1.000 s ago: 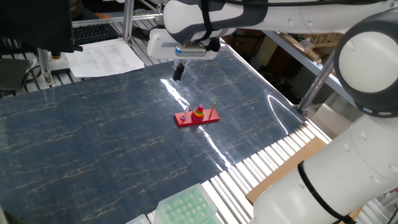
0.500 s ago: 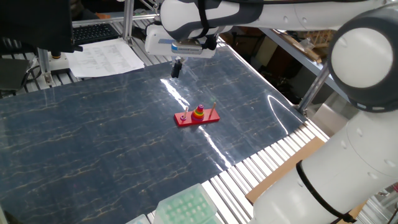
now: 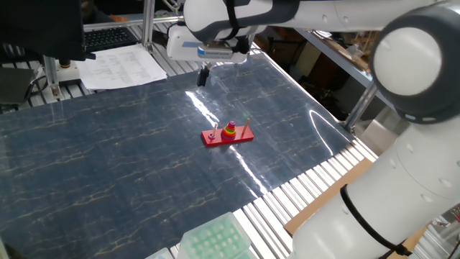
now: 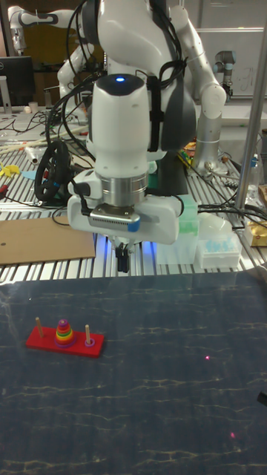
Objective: Take out one Hanoi block and throw it aside
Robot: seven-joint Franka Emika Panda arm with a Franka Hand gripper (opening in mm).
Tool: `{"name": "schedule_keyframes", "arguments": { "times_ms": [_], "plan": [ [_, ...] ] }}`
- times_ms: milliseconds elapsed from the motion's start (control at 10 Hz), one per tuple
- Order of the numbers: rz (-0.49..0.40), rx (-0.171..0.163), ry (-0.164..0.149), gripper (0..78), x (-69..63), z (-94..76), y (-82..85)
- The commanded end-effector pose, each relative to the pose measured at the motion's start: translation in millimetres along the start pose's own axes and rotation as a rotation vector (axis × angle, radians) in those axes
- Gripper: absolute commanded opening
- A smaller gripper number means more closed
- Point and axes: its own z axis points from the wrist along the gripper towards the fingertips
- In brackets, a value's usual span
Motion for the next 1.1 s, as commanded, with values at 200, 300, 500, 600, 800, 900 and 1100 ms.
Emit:
{"name": "schedule_keyframes", "arguments": {
  "times_ms": [200,300,500,600,800,900,1100],
  "plan": [
    [-0.011,0.003,-0.012,0.0,-13.3,-3.2,-0.9],
    [-0.012,0.003,-0.011,0.0,-14.8,-3.5,-0.7],
    [-0.007,-0.001,-0.015,0.0,-15.4,-3.7,-0.6],
    [-0.002,-0.004,-0.013,0.0,-15.4,-3.7,-0.6],
    [0.016,0.012,-0.018,0.0,-15.4,-3.7,-0.6],
    [0.102,0.012,-0.014,0.0,-15.4,-3.7,-0.6],
    [0.216,0.015,-0.003,0.0,-15.4,-3.7,-0.6]
  ]
}}
